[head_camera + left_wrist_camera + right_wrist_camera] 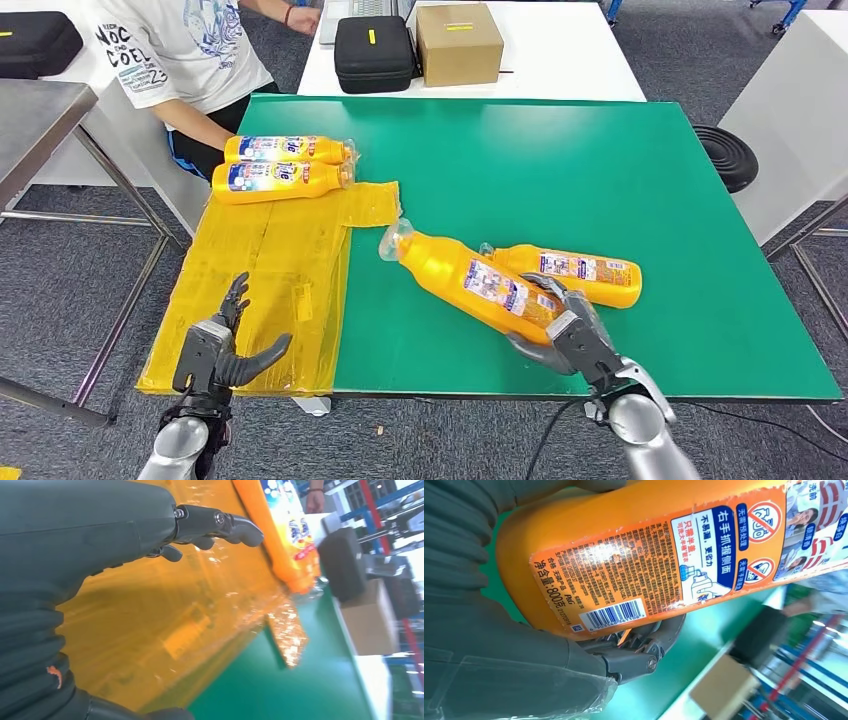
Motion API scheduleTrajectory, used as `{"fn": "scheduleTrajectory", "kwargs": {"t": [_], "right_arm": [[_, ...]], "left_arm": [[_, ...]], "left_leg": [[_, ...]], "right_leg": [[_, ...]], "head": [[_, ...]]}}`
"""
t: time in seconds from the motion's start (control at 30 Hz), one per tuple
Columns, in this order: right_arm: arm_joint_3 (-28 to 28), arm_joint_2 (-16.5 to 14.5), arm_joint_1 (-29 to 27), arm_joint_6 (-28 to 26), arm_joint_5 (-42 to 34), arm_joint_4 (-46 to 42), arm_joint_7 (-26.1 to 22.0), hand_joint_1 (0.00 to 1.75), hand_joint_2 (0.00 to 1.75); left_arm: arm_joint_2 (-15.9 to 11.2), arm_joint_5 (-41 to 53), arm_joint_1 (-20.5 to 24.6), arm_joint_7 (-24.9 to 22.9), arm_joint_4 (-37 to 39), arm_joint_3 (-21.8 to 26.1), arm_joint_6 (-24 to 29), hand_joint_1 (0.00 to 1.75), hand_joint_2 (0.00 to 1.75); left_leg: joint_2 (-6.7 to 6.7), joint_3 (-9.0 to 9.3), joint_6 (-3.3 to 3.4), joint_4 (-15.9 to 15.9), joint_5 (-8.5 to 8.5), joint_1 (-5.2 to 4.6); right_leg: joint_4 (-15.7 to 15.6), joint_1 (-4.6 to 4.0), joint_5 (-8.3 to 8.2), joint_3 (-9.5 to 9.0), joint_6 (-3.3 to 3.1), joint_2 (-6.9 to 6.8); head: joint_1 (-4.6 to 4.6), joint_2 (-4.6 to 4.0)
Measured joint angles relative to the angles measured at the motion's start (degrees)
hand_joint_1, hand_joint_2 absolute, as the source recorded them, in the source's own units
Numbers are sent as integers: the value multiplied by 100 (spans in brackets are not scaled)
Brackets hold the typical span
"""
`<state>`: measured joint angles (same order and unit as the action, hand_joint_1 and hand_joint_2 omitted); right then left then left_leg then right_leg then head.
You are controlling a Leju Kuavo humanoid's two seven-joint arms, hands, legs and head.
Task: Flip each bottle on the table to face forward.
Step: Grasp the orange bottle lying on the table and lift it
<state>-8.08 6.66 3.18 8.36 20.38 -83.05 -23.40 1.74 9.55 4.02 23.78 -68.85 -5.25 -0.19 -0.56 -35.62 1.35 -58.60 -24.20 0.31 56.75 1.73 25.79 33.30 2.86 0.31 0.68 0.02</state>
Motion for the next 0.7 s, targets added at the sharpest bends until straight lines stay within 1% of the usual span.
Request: {"fn": "scheduleTrajectory", "kwargs": {"t": [0.07, 0.13, 0.27, 0.33, 0.4, 0.5, 0.7], "right_arm": [[-5, -194, 41, -39, 9, 36, -198, 175, 175], [-14, -361, 124, -99, 54, 138, -395, 175, 175], [-80, -659, 315, -350, 206, 550, -789, 175, 175], [-131, -796, 404, -456, 285, 817, -958, 175, 175], [-199, -933, 508, -521, 354, 1113, -1083, 175, 175], [-318, -1115, 671, -536, 401, 1545, -1211, 175, 175], [-579, -1423, 884, -460, 394, 2232, -1444, 175, 175]], "left_arm": [[41, -480, 17, 19, -37, 57, -389, 0, 175], [66, -1075, 28, -26, -71, 114, -927, 0, 175], [76, -2315, 43, -294, -89, 161, -2185, 0, 175], [73, -2796, 77, -431, -72, 149, -2668, 0, 175], [68, -3178, 149, -541, -39, 105, -3033, 0, 175], [61, -3460, 273, -669, 8, -24, -3262, 0, 175], [54, -3491, 560, -773, 83, -406, -3324, 0, 175]], "left_leg": [[0, 0, 0, 0, 0, 0], [0, 0, 1, 0, 1, 0], [-2, 0, 2, 0, 4, 0], [0, -1, 2, 0, 4, -1], [0, -1, 1, 0, 5, 0], [-2, -1, -3, 0, 7, 1], [-2, -2, -3, 0, 8, 1]], "right_leg": [[0, 1, 0, 0, 0, 0], [0, 1, -1, 0, 0, 0], [0, 1, -1, 0, 0, -1], [1, 1, -1, 1, 0, 0], [1, 0, -1, 3, 0, 0], [1, -1, -1, 3, 0, -1], [2, 0, -1, 3, 0, -1]], "head": [[-1, 0], [0, 0], [-1, 0], [-1, 0], [1, 0], [0, 0], [-1, 0]]}}
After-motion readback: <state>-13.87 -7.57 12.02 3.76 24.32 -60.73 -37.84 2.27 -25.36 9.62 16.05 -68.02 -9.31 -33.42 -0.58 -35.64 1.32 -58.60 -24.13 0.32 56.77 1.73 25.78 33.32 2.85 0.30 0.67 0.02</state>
